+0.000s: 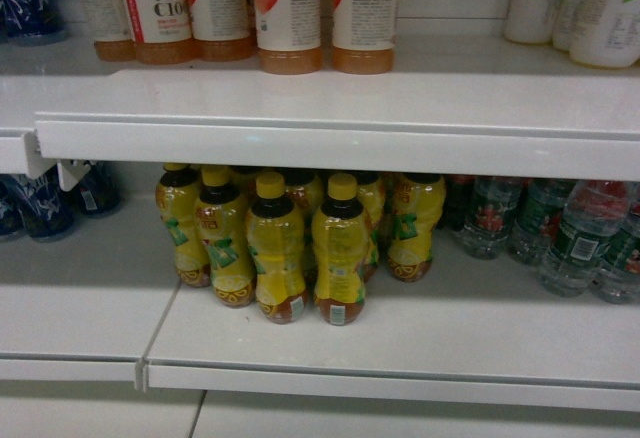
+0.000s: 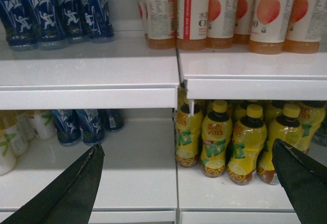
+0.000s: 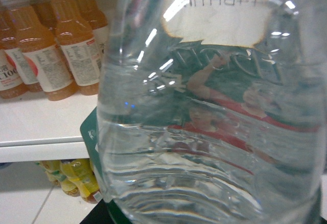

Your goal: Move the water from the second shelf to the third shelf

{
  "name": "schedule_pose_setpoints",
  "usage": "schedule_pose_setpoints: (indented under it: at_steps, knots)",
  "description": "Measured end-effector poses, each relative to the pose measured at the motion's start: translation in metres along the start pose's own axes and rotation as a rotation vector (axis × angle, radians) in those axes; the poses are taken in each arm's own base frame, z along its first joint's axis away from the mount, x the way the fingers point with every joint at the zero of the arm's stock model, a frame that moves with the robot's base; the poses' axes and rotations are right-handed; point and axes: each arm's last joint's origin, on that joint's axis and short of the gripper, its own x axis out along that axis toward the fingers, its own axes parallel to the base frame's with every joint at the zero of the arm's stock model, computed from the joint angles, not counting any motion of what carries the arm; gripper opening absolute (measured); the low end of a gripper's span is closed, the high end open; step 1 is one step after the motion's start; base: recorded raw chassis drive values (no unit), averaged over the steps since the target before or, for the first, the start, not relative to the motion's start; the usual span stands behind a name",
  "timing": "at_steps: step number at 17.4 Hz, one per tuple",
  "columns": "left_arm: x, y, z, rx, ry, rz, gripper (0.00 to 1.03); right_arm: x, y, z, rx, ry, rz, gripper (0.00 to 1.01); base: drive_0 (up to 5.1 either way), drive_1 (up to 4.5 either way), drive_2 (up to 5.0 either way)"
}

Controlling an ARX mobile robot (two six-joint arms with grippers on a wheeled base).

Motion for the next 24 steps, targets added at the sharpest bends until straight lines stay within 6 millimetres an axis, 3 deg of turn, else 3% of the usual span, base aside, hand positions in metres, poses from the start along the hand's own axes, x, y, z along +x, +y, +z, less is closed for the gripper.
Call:
schedule_pose_setpoints:
  at_steps: [24]
  knots:
    - [0.0000, 0.0000, 0.0001, 0.000, -0.001, 0.000, 0.98, -0.0001, 0.0000, 0.0001, 0.001, -0.002, 0.000, 0.42, -4.6, 2.17, 2.2]
